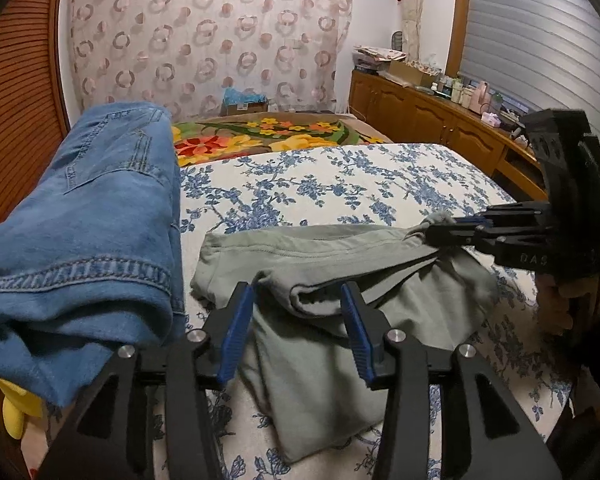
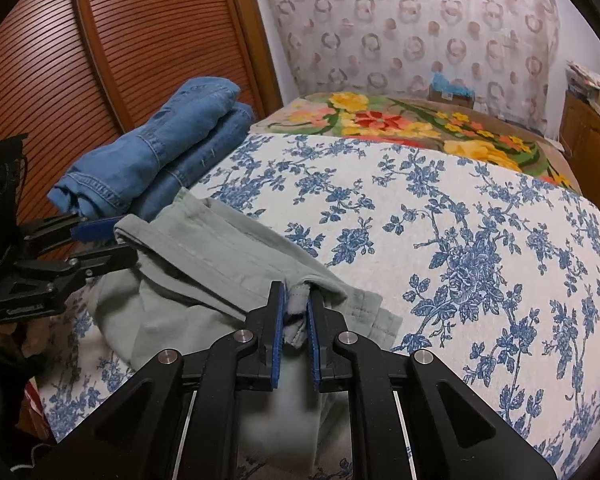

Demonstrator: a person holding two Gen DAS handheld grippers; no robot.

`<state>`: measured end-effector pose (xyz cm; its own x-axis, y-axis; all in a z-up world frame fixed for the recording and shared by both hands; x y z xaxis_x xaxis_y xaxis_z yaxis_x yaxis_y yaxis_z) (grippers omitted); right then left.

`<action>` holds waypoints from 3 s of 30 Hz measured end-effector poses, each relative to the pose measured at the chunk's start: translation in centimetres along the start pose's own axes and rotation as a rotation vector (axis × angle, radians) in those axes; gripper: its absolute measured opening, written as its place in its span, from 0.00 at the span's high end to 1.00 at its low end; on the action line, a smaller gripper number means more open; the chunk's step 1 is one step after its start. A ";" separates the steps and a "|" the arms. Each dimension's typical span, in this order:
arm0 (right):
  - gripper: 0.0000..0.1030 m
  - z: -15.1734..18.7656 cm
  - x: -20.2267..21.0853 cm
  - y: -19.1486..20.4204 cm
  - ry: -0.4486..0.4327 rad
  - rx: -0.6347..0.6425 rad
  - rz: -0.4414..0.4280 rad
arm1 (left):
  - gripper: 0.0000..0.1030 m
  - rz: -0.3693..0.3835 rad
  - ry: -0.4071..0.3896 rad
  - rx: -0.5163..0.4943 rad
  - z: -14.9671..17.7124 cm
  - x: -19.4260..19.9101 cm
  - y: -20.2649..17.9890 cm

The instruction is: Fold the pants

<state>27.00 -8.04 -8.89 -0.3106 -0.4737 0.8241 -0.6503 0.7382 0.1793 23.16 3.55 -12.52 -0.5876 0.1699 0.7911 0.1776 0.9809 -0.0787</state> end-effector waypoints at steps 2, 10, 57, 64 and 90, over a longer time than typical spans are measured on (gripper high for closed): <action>0.91 -0.1 0.0 0.0 -0.003 -0.003 -0.003 | 0.57 -0.008 0.013 -0.002 0.4 -0.2 0.1; 0.74 -0.7 2.1 -0.7 -0.036 0.005 0.047 | 0.57 -0.022 0.059 0.001 1.7 -0.7 0.4; 0.74 6.2 4.7 -0.8 0.034 -0.031 0.067 | 0.57 -0.031 0.060 0.071 6.1 2.2 0.4; 0.74 7.7 3.6 -0.2 0.069 -0.033 0.045 | 0.57 -0.004 0.079 0.062 7.7 2.2 -0.8; 0.97 8.1 2.4 0.1 0.066 -0.010 0.031 | 0.92 0.012 0.033 0.086 6.6 1.3 -0.1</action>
<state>20.57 -13.05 -11.24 -0.2838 -0.4183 0.8628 -0.6345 0.7566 0.1581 17.18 4.34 -15.49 -0.5596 0.1798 0.8090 0.1149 0.9836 -0.1391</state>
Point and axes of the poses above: each gripper's, at about its wrist camera, not at the fingertips, and x roughly against the way its jaws point, y to its left, z to its underside, the point moved 9 cm from there along -x, roughly the way its jaws point, and after that the axes turned 10 degrees about y, right-handed, at the moved point
